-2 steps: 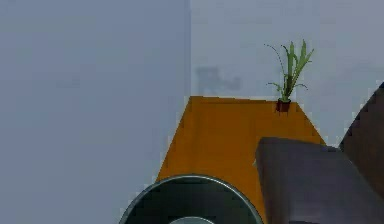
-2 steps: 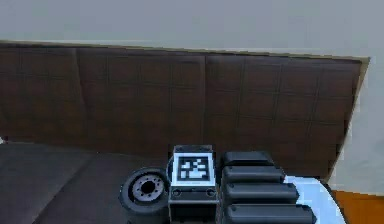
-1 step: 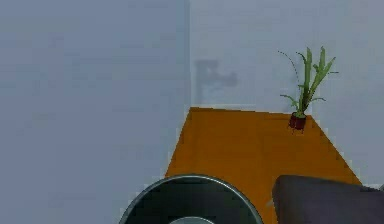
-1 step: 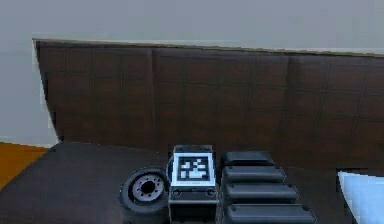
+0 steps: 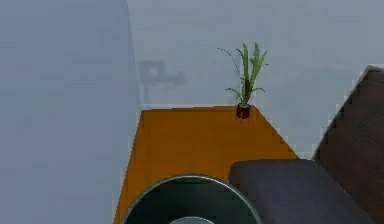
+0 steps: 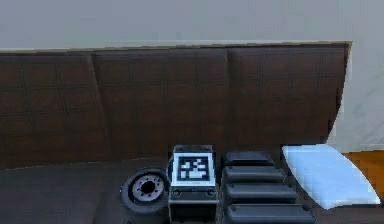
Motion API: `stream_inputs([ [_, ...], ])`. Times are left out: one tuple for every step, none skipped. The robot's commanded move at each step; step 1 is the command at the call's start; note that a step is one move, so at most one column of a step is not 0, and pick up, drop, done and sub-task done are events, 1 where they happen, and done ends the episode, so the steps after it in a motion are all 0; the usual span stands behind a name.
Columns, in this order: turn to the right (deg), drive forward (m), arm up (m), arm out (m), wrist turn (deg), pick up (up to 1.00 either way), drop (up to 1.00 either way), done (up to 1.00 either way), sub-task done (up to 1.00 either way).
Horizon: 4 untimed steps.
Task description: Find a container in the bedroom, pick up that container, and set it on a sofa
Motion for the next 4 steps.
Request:
stream_inputs([
  [0.0, 0.0, 0.0, 0.48, 0.0, 0.0, 0.0, 0.0, 0.0],
  [0.0, 0.0, 0.0, 0.0, 45.0, 0.0, 0.0, 0.0, 0.0],
  [0.0, 0.0, 0.0, 0.0, 45.0, 0.0, 0.0, 0.0, 0.0],
  [0.0, 0.0, 0.0, 0.0, 42.0, 0.0, 0.0, 0.0, 0.0],
])
